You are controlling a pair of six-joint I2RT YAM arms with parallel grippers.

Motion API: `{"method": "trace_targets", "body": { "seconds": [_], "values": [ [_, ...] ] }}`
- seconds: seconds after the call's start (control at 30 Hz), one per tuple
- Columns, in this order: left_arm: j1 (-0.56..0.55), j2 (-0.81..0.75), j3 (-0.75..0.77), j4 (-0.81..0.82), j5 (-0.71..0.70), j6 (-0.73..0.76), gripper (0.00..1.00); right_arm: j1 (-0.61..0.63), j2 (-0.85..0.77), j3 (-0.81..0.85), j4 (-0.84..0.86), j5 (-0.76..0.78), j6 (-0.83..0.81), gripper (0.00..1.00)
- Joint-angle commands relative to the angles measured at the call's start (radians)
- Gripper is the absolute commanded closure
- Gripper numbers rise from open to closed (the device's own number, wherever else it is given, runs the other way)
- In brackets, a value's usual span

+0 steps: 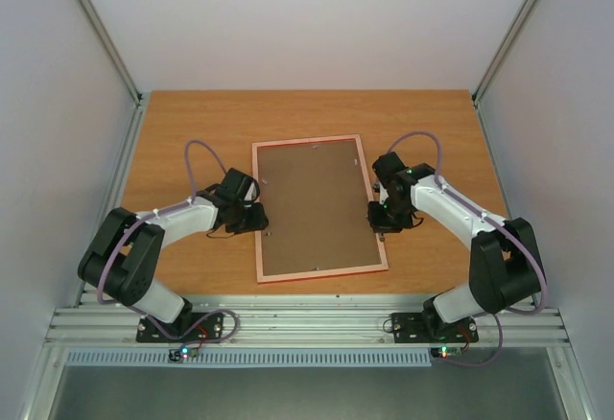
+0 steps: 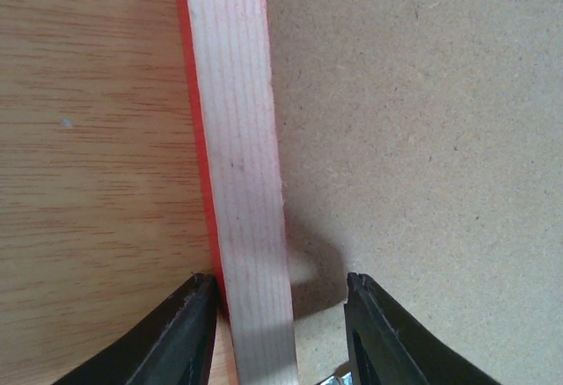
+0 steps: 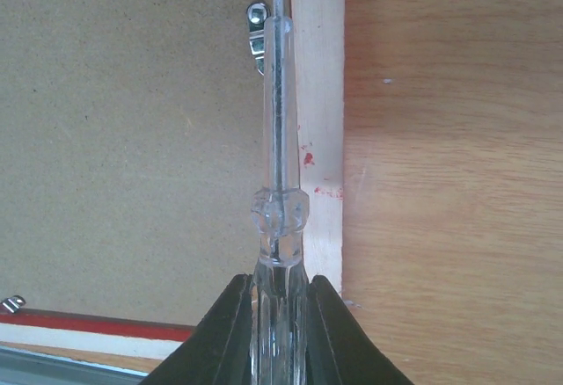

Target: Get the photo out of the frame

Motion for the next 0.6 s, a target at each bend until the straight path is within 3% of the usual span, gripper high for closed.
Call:
{"method": "trace_targets", "body": {
  "seconds": [0.0, 0.27, 0.57],
  "values": [
    [-0.004, 0.036, 0.026, -0.041, -0.043, 0.01, 0.58, 0.005, -0.043, 0.011, -0.018, 0.047, 0.019, 0.99],
    [0.039, 0.095, 0.101, -0.1, -0.13, 0.05, 0.7, 0.005, -0.067, -0.002, -0.013, 0.04, 0.016, 0.99],
    [0.104, -0.027, -0.018, -0.087, -0.172, -0.088, 0.81, 0.005, -0.087, -0.003, 0.007, 0.0, 0.016, 0.99]
  ]
}}
